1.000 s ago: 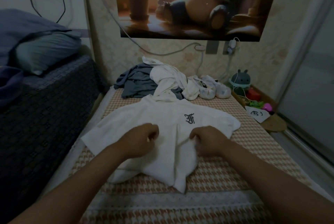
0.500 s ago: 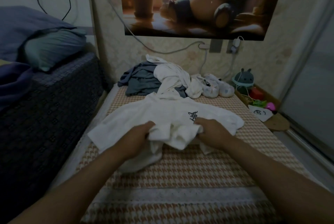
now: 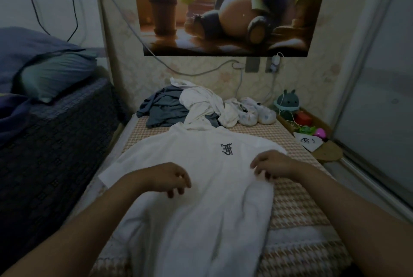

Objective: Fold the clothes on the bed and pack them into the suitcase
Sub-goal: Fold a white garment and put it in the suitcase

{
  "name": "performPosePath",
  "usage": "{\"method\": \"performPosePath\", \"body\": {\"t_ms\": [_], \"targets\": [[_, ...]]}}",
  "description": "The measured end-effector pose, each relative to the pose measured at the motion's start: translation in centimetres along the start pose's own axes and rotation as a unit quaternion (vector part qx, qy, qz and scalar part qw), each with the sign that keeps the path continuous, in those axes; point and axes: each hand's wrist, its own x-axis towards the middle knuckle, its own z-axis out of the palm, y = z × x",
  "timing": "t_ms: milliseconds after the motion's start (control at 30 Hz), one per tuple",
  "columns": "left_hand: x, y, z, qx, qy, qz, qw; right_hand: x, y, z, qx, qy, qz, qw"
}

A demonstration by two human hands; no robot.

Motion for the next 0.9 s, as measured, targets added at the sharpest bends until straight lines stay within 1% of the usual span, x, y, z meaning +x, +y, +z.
{"method": "performPosePath", "body": {"t_ms": [33,67,100,167,233,300,467,533,567,633,700,733,767,800,833,867,900], "targets": [[0.9,0.7,0.5,0.011,0.046,0.037,0.998,0.8,0.6,-0.4,-0.042,0.098,-0.013,0.994],[1.8,1.5,1.0,0.027,0.073,0.067,0.995,1.7,1.6,-0.6,-0.079,0.159,-0.012,0.984],[2.7,2.3,1.7,0.049,0.088,0.092,0.991,2.5,2.7,-0.7,-0.1,0.185,-0.002,0.978],[4.4,4.0,3.0,0.086,0.116,0.139,0.98,3.5,4.3,-0.9,-0.107,0.194,0.022,0.975],[6.5,5.9,3.7,0.079,0.139,0.162,0.974,4.2,5.4,-1.2,-0.101,0.22,0.03,0.97],[9.2,8.0,4.4,0.067,0.154,0.172,0.971,5.1,6.7,-2.0,-0.098,0.248,0.066,0.961],[17.1,14.1,7.0,0.067,0.176,0.159,0.969,8.1,9.7,-3.8,-0.125,0.254,0.194,0.939],[19.4,16.3,8.6,0.085,0.181,0.154,0.968,9.5,10.2,-4.0,-0.101,0.245,0.213,0.94],[20.4,16.8,9.5,0.107,0.183,0.146,0.966,10.3,10.4,-3.9,-0.063,0.236,0.21,0.947],[22.1,16.8,10.6,0.161,0.179,0.115,0.964,11.9,10.5,-3.6,0.048,0.232,0.178,0.955],[23.2,16.1,10.5,0.201,0.165,0.101,0.96,13.2,10.6,-3.8,0.144,0.257,0.129,0.947],[23.4,15.6,10.1,0.194,0.17,0.099,0.961,13.4,10.5,-4.0,0.16,0.277,0.108,0.941],[23.2,15.3,9.4,0.16,0.188,0.093,0.965,13.6,10.6,-4.2,0.153,0.298,0.094,0.938],[23.1,14.9,8.7,0.109,0.227,0.087,0.964,13.9,10.8,-4.4,0.119,0.312,0.087,0.939],[22.8,14.3,8.1,0.057,0.262,0.08,0.96,14.2,11.3,-4.5,0.059,0.312,0.088,0.944],[22.5,13.5,7.5,0.045,0.281,0.07,0.956,14.3,11.9,-4.5,-0.012,0.288,0.101,0.952],[22.3,12.5,7.1,0.101,0.271,0.056,0.956,14.6,12.4,-4.3,-0.07,0.253,0.119,0.957]]}}
